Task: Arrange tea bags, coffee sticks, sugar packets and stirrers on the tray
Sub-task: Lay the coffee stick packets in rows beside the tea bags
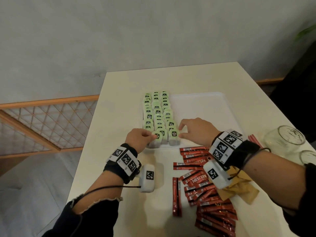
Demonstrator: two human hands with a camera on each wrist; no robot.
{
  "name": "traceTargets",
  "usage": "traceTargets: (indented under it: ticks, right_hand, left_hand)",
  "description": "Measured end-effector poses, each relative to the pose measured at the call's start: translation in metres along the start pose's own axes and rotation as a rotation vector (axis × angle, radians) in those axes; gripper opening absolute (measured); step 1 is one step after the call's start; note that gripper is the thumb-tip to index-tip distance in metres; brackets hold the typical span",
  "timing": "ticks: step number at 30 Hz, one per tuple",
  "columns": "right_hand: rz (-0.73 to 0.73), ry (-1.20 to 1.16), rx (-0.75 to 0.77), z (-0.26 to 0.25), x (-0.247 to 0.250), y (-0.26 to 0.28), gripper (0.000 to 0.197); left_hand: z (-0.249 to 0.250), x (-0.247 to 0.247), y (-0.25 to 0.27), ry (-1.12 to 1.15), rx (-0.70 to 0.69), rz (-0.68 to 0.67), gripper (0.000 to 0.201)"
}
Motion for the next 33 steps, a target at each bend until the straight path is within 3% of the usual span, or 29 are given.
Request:
traceTargets:
  ticks: [5, 10, 16, 22, 33]
  right_hand:
    - [-0.061, -0.138, 0.017, 0.003, 0.0, 0.026, 0.026]
    - [-0.154, -0.175, 0.088, 0.004, -0.005, 0.061, 0.037]
    - [-0.254, -0.023, 0.116, 0.012, -0.01, 0.101, 0.062]
    - [-0.311, 0.123, 0.157, 0.016, -0.025, 0.128, 0.06]
    - [-0.126, 0.127, 0.146, 0.015, -0.022, 0.127, 0.031]
  left_hand:
    - [0.019, 0.013, 0.014, -0.11, -0.095, 0.115, 0.028]
    - [0.057, -0.019, 0.053, -0.323, -0.374, -0.094, 0.024]
    - [0.067, -0.081, 0.096, -0.687, -0.477, -0.412, 0.08]
    - [0.073, -0.113, 0.123, -0.923, -0.543, -0.428, 0.103]
    - [0.086, -0.125, 0.118, -0.897, -0.555, -0.341, 0.072]
Point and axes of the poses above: each hand's wrist, its own y-axis away from the middle knuckle, its own x-axis out of the back of the hand, z = x × y, the point moved 6 cm from there along -y, towards the middle knuckle, and after that the axes turned 8 degrees about z, right-handed, at the moved point
